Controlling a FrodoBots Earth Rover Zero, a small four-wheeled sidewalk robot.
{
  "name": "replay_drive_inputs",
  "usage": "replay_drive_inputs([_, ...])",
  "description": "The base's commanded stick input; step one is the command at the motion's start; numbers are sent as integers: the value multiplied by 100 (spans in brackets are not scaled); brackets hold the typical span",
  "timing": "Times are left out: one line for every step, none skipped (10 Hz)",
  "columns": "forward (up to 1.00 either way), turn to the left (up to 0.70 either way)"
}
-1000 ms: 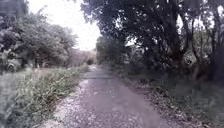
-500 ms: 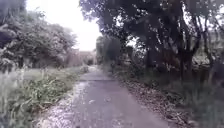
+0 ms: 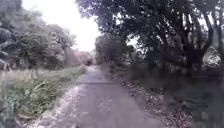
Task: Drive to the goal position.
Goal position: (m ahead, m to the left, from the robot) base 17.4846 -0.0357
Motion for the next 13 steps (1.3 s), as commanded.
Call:
replay_drive_inputs([85, 26])
replay_drive_inputs([85, 35])
replay_drive_inputs([85, 35])
replay_drive_inputs([85, 35])
replay_drive_inputs([85, 1])
replay_drive_inputs([85, 1])
replay_drive_inputs([85, 1])
replay_drive_inputs([85, 1])
replay_drive_inputs([85, 1])
replay_drive_inputs([85, 1])
replay_drive_inputs([85, 1])
replay_drive_inputs([85, 1])
replay_drive_inputs([85, 1])
